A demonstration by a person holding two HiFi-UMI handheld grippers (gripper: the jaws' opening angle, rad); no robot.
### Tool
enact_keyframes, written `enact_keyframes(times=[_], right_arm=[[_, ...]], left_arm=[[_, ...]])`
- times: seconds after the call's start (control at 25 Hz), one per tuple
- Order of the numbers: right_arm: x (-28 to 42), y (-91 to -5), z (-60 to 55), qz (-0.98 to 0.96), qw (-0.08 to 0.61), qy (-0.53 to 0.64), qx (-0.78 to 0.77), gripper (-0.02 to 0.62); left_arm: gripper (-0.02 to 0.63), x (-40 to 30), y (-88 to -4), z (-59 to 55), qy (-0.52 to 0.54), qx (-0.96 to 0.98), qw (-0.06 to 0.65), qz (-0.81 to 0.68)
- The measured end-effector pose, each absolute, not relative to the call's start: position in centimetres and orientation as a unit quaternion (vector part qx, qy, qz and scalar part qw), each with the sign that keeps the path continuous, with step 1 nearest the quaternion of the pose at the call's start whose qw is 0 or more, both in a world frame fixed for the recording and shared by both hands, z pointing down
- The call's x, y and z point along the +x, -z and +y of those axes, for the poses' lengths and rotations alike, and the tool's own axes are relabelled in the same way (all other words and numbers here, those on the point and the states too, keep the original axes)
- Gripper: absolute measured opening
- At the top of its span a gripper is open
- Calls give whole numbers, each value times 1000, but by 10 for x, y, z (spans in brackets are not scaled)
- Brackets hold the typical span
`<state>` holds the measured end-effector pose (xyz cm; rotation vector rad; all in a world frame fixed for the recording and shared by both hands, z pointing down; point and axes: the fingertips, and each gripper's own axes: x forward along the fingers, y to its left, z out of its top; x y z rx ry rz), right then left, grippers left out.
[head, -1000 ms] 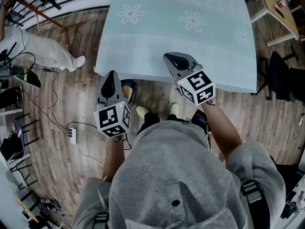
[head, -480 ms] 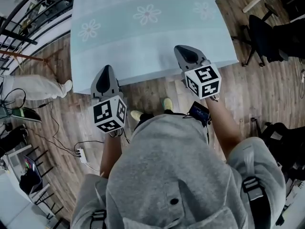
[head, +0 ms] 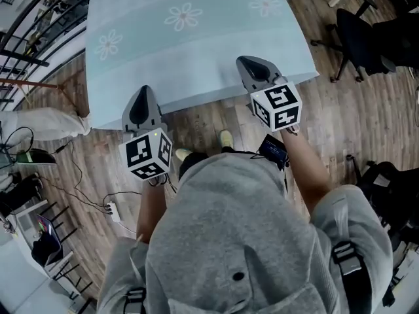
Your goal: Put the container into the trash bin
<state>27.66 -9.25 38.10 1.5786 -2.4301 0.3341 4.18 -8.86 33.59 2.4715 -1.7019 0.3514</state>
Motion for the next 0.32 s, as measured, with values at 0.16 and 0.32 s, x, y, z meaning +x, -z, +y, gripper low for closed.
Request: enact_keyframes(times=[0.16,0.32], right_arm=[[297,-384,-85,-830,109,-113,535,28],[312,-384,-85,-835,110,-105,529,28]], left_arm=[[18,65,-339,-78,-122,815,57,-564],[18,82,-340,-76,-125,811,53,-569]])
